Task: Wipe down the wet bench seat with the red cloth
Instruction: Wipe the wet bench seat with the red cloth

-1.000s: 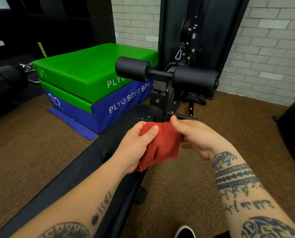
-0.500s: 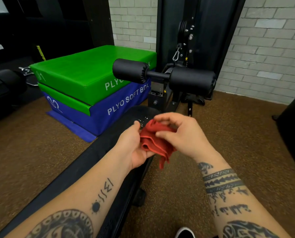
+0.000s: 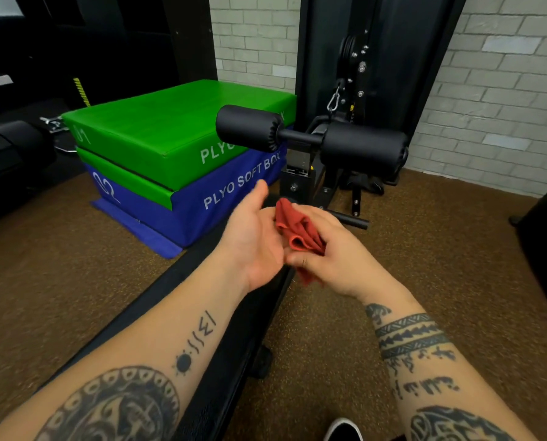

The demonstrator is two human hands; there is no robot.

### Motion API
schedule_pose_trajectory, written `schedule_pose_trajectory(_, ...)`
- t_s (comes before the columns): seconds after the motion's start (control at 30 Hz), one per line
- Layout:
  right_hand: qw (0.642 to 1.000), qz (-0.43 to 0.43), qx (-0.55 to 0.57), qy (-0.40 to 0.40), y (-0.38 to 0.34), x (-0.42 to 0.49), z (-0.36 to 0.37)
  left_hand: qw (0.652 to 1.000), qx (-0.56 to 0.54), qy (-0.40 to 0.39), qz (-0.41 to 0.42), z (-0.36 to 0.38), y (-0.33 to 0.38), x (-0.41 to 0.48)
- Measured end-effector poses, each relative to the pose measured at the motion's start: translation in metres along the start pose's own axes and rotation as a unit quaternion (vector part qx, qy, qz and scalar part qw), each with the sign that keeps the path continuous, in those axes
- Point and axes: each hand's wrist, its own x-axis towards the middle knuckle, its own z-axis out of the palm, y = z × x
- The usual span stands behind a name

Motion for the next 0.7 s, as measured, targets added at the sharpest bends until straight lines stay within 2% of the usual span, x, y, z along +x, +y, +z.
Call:
schedule_pose_trajectory(0.07,0.996,0.003,0.006,0.086,0.003,0.005,0.0,0.996,0.08,-0.032,-0.016,-0.019,0.006,0.001)
schedule_pose_trajectory(0.1,0.992,0.038,0.016,0.118,0.004,0.008,-0.001,0.991,0.128,-0.017,-0.016,-0.029,0.008,0.0)
schedule_pose_trajectory(0.17,0.978,0.133,0.055,0.152,0.011,0.012,-0.002,0.968,0.232,0.089,0.027,-0.055,0.006,0.001)
schedule_pose_trajectory(0.2,0.971,0.168,0.063,0.157,0.018,0.014,0.001,0.94,0.291,0.163,0.071,-0.07,0.003,0.002)
schedule_pose_trajectory(0.27,0.964,0.211,0.041,0.16,0.032,0.016,0.011,0.85,0.424,0.276,0.146,-0.106,-0.004,0.004)
schedule_pose_trajectory(0.33,0.961,0.225,0.011,0.159,0.045,0.02,0.026,0.771,0.532,0.319,0.145,-0.139,-0.013,0.004)
schedule_pose_trajectory(0.43,0.968,0.2,-0.05,0.142,0.056,0.029,0.049,0.678,0.643,0.34,0.105,-0.174,-0.025,0.004)
schedule_pose_trajectory(0.5,0.976,0.157,-0.094,0.116,0.061,0.037,0.064,0.656,0.671,0.333,0.088,-0.186,-0.031,0.003)
schedule_pose_trajectory(0.57,0.981,0.109,-0.145,0.073,0.066,0.043,0.08,0.664,0.664,0.331,0.087,-0.188,-0.034,0.002)
schedule_pose_trajectory(0.7,0.969,0.036,-0.244,0.014,0.07,0.045,0.102,0.646,0.68,0.332,0.096,-0.185,-0.038,0.003)
